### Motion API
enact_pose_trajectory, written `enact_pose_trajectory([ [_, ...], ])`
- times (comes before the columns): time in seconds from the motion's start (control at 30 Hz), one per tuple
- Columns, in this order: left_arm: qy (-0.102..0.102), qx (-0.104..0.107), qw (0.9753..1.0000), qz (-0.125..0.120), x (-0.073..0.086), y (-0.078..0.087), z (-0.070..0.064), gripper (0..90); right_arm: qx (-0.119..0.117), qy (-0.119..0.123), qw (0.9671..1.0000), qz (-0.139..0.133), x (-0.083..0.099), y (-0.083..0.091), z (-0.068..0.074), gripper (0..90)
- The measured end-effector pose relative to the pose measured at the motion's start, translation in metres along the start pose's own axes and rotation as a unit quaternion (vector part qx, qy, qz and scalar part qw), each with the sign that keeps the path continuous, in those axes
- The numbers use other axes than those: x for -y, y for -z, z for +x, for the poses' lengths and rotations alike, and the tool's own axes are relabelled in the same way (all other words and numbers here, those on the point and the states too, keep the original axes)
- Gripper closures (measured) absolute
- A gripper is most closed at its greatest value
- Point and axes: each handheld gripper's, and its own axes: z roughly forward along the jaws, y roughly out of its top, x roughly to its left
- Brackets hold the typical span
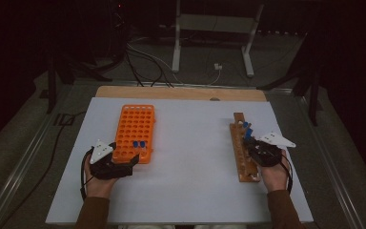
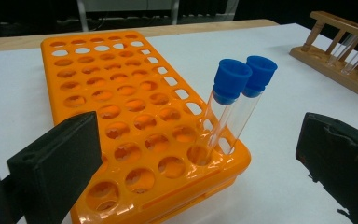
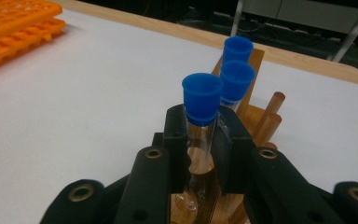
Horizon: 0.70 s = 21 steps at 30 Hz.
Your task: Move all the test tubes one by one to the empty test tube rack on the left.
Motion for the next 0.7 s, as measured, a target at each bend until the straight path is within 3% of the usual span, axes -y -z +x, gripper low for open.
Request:
enact_pose_trajectory([
  [0.3, 0.0, -0.002, 1.0, -0.004, -0.001, 0.002, 0.0, 1.0, -0.003, -0.011, 0.9997, -0.02, -0.009, 0.012, -0.002, 77.3],
  [0.7, 0.006, -0.002, 0.9998, -0.02, -0.007, 0.007, -0.007, 1.0, -0.009, 0.004, 0.9985, -0.054, -0.032, 0.035, 0.0, 77.3],
])
